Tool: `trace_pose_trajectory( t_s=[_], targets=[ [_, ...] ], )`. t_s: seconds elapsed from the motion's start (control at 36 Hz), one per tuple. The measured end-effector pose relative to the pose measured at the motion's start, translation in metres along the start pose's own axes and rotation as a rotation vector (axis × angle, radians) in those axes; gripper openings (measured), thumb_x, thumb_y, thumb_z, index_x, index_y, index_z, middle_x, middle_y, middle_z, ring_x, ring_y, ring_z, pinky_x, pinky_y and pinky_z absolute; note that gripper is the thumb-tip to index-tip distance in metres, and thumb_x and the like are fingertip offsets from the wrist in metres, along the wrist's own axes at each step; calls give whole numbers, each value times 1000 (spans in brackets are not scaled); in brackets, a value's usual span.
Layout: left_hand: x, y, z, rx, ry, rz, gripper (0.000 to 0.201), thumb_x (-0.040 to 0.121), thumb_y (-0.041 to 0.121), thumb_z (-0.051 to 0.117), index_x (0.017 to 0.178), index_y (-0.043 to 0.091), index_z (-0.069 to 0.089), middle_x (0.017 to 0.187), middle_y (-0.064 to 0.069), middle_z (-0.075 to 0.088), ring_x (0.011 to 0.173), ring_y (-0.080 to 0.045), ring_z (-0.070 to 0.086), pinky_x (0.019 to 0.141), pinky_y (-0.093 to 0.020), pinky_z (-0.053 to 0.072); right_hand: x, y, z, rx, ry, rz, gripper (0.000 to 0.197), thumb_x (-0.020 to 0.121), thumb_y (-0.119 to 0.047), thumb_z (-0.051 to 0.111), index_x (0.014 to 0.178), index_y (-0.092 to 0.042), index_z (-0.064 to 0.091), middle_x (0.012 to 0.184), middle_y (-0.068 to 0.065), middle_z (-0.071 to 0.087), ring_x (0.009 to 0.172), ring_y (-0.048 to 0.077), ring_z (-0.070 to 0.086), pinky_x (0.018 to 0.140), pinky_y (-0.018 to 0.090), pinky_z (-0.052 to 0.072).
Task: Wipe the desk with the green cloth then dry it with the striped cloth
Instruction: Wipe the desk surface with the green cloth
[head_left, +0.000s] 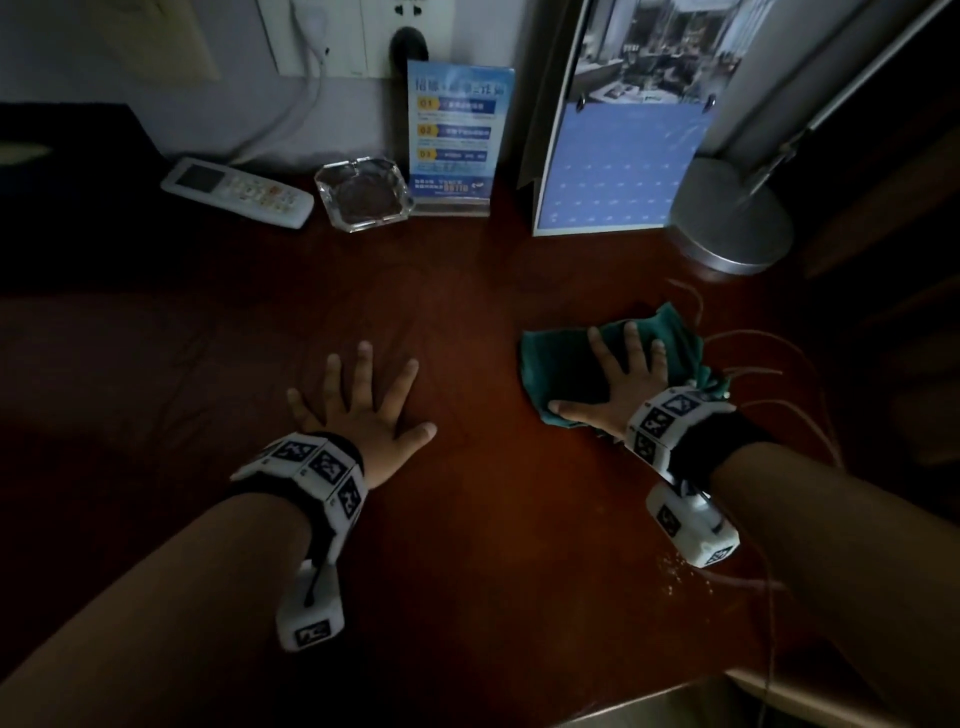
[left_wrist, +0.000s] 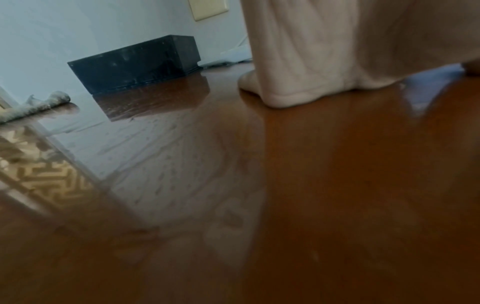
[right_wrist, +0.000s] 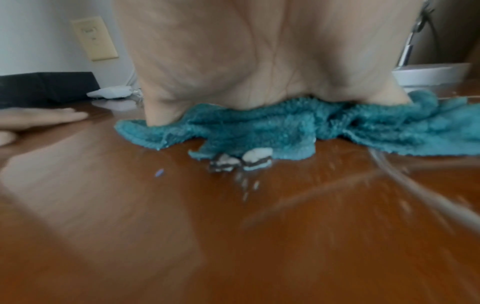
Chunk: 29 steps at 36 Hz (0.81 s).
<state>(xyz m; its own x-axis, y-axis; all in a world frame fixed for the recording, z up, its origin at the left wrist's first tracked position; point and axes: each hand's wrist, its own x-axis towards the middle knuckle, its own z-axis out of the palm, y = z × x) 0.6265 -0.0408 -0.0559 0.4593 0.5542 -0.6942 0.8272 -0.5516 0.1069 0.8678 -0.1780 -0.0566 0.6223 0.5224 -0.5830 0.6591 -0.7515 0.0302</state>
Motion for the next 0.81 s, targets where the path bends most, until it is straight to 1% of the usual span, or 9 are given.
trace_pose_trajectory(
  t_s=[0.08, 0.36, 0.44, 0.56, 0.64, 0.69, 0.75, 0.81],
  targets=[
    [-1, 0, 0, -2, 8, 0, 73, 85, 74, 16, 135, 50, -32, 143, 2, -47, 137, -30, -34, 107, -65, -10, -11, -1, 4, 2, -13, 15, 108, 62, -87, 44, 140, -50, -21, 152, -6, -31, 141, 32, -22, 107, 70, 4],
    [0, 0, 2, -21, 33, 0, 73, 86, 73, 19, 136, 50, -30, 145, 2, -45, 138, -30, -33, 107, -65, -9, -39, 0, 16, -11, -27, 3, 107, 65, -86, 45, 140, -50, -21, 151, -7, -33, 142, 29, -22, 107, 70, 6],
    [-1, 2, 4, -14, 56, -19, 72, 85, 75, 15, 135, 50, -31, 145, 2, -44, 138, -30, -33, 107, -65, -10, -44, 4, 21, -25, -37, -21, 106, 64, -87, 44, 139, -50, -22, 150, -7, -36, 141, 29, -25, 106, 71, 4],
    [-7, 8, 3, 71, 85, -77, 73, 85, 74, 10, 136, 45, -32, 148, -2, -40, 139, -29, -31, 106, -67, -11, -51, 10, 28, -37, -43, -63, 106, 64, -87, 44, 138, -51, -23, 149, -8, -37, 141, 29, -26, 106, 71, 2],
    [-19, 22, 2, 161, 155, -85, 71, 91, 66, 13, 139, 39, -30, 148, -8, -38, 139, -31, -31, 103, -68, -12, -58, 15, 34, -47, -32, -93, 106, 63, -87, 44, 138, -52, -23, 150, -8, -36, 140, 29, -26, 106, 71, 1],
    [-28, 36, 8, 169, 198, -42, 69, 94, 61, 14, 140, 35, -31, 147, -9, -41, 138, -31, -32, 103, -67, -14, -62, 18, 37, -48, -30, -108, 107, 63, -88, 44, 138, -51, -23, 150, -8, -36, 140, 29, -27, 106, 71, 0],
    [-37, 56, 19, 135, 204, 17, 64, 97, 54, 12, 141, 34, -30, 147, -8, -41, 138, -29, -33, 104, -66, -15, -66, 20, 40, -52, -29, -125, 107, 62, -88, 44, 138, -51, -23, 149, -8, -37, 140, 29, -27, 106, 71, -1],
    [-43, 75, 36, 80, 172, 51, 60, 99, 49, 12, 142, 34, -28, 148, -6, -39, 139, -28, -32, 105, -65, -15, -69, 22, 43, -67, -29, -140, 108, 62, -88, 44, 138, -51, -23, 149, -8, -37, 140, 29, -28, 107, 70, -1]
  ],
)
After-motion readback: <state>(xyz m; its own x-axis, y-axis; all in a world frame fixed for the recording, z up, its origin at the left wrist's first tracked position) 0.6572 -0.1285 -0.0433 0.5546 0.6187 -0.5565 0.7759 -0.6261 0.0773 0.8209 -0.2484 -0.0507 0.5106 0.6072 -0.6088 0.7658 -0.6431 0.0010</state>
